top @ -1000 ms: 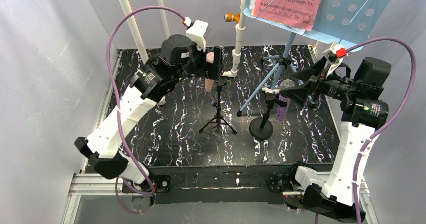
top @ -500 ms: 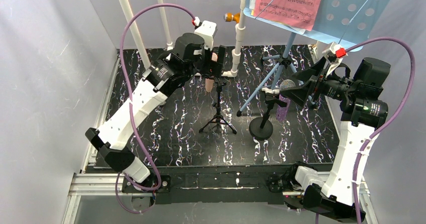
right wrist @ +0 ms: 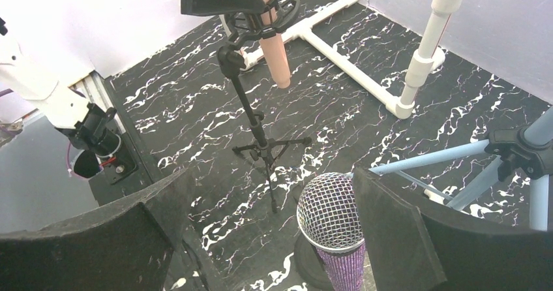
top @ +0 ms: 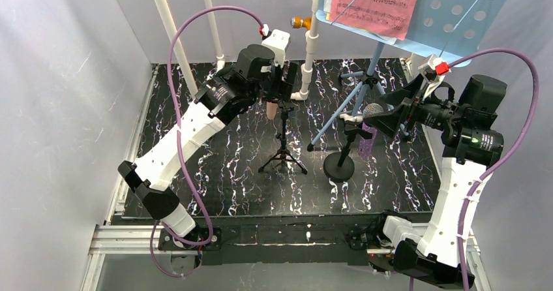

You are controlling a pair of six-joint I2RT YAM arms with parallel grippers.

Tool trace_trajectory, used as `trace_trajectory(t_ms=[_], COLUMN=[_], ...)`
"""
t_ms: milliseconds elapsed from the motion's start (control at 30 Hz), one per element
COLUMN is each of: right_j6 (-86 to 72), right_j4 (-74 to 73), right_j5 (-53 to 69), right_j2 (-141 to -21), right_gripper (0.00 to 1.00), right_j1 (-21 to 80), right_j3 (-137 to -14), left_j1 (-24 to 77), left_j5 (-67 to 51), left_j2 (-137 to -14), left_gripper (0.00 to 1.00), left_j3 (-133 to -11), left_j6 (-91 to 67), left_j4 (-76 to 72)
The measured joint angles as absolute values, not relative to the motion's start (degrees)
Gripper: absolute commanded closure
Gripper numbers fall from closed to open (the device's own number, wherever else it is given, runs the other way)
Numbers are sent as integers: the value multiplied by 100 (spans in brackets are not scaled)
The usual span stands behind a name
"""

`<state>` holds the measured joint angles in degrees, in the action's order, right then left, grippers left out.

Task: Pack up the instrument practice props
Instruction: Remove the microphone from the microphone stand.

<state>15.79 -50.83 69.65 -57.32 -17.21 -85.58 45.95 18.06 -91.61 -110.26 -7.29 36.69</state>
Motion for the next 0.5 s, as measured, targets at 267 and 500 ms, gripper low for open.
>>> trace_trajectory(t_ms=[267,500], right_j6=[1584,1601], right_j4=[-5083,-5083], right_j5=[6956,6936], right_j2=[-5732,-5730], right_gripper=[0,0], right_j1=[-1721,-1721], right_j3=[-8558,-8536], left_j1=[4598,4600], left_j5=[1979,2073], left_j2=[-9161,-9161], left_gripper=[33,37], left_j3=[-11026,-11021], left_j6=[-676,-613], left_j4=[3649,3647])
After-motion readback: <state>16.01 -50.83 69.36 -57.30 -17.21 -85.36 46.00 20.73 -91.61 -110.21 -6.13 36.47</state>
